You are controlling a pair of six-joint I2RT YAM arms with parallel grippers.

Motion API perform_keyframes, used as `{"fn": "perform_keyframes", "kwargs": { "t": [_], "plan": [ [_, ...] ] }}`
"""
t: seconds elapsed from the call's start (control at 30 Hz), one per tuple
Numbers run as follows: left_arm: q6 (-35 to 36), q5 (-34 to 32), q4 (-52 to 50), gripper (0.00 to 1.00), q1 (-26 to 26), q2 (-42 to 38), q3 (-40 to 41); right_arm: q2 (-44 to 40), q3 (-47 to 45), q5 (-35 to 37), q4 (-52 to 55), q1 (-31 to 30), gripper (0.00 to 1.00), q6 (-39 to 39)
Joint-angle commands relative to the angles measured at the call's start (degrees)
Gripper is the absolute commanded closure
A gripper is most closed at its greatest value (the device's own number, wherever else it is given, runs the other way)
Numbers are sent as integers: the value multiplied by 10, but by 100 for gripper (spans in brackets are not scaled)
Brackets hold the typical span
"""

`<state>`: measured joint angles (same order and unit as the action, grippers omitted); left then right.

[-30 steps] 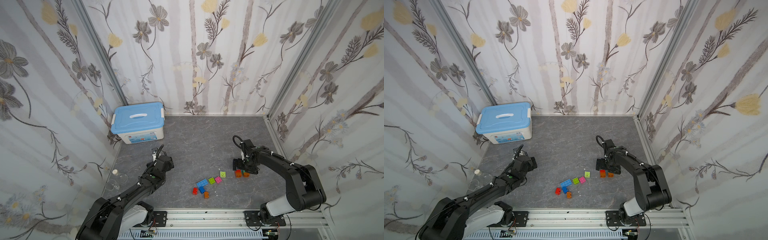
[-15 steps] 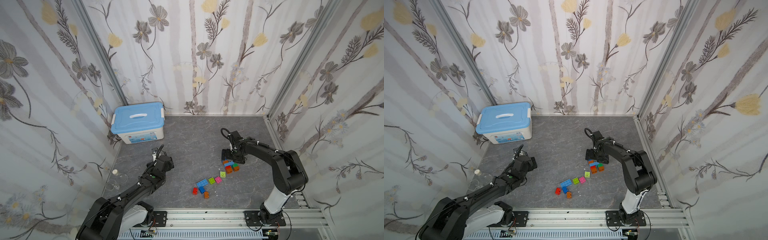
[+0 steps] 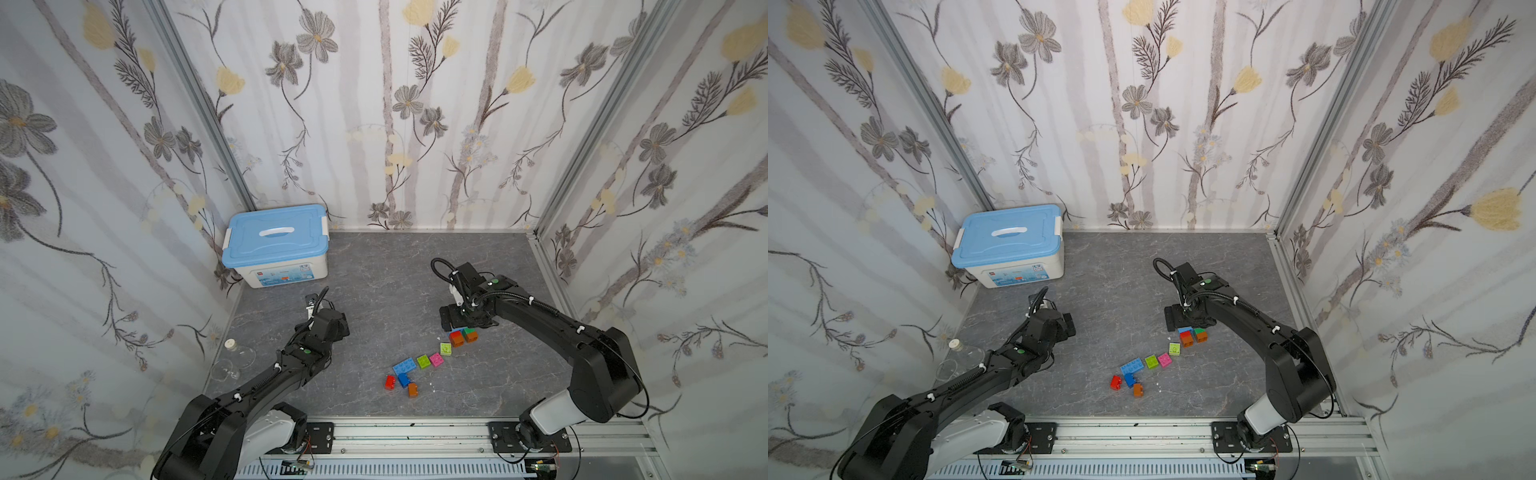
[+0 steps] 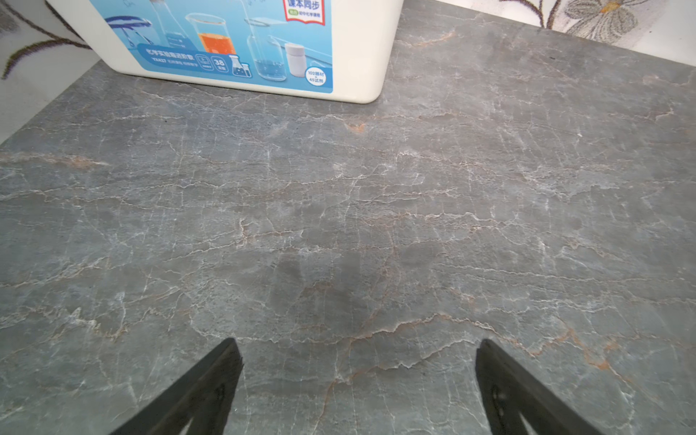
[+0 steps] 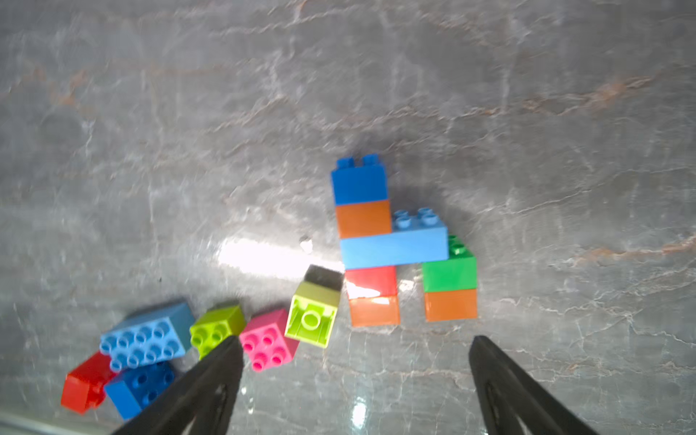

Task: Assemble the letter h with lego
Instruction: Move the lego brick at the center of the board.

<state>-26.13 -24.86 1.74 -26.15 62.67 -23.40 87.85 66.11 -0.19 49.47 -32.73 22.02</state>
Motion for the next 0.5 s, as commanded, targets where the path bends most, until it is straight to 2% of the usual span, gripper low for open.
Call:
{"fn": "perform_keyframes", "kwargs": {
  "t": [0.0,0.13,0.27,0.37,0.47],
  "plan": [
    [-28,54,-65,0,0,-17,-12,-4,-9,-18,39,-47,17,-21],
    [-72,102,-125,0,0,-82,-13,28,12,-25,34,-125,23,-14],
    [-107,93,-192,0,0,-157,-9,76,43,-42,14,-183,24,-28],
    [-110,86,-205,0,0,-187,1,101,61,-32,16,-198,22,-30],
    [-120,71,-213,0,2,-188,11,121,70,-34,12,-214,19,10]
  ]
}}
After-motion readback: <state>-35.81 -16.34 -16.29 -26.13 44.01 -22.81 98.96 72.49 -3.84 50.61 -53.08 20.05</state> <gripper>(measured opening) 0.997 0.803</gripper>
